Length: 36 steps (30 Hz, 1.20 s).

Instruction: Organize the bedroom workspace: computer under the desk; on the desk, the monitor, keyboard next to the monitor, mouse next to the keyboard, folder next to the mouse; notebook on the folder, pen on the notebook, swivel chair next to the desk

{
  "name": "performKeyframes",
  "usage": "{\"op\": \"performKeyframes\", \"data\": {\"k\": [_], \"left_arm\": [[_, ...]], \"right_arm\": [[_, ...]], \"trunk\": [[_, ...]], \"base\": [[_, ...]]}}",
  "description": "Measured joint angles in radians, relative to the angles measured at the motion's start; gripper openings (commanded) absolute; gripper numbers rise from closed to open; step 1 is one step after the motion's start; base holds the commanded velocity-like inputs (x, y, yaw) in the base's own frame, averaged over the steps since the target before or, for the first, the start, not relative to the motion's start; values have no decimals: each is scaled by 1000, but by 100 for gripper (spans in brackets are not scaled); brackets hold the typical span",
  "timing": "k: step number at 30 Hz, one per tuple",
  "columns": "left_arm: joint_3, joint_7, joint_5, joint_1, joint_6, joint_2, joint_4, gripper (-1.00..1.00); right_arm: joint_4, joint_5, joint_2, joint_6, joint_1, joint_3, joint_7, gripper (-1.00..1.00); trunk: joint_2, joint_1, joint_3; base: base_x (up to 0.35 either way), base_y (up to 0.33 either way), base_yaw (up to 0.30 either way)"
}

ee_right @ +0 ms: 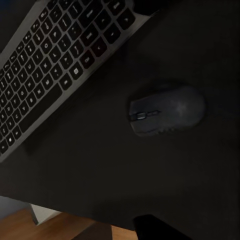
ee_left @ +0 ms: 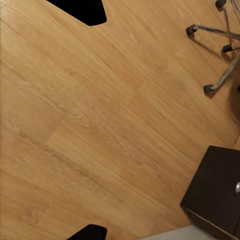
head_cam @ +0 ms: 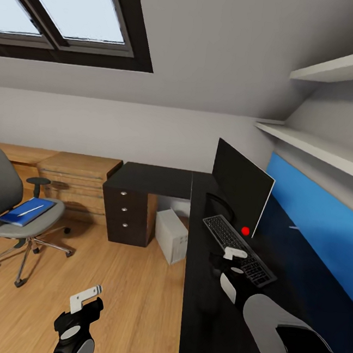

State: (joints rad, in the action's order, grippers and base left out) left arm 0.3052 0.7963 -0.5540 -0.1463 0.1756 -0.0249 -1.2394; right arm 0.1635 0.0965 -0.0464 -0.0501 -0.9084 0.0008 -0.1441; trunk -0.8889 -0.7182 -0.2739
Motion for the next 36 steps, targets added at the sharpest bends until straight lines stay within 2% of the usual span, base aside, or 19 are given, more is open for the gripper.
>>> {"op": "performKeyframes", "data": {"k": [36], "left_arm": [[2,0,3,0,-6,2,1,100]], "right_arm": [[0,-1,-1,6,0,1,-2,100]], "trunk": [[-252,-138,-113]], "base": [[0,0,0]]}}
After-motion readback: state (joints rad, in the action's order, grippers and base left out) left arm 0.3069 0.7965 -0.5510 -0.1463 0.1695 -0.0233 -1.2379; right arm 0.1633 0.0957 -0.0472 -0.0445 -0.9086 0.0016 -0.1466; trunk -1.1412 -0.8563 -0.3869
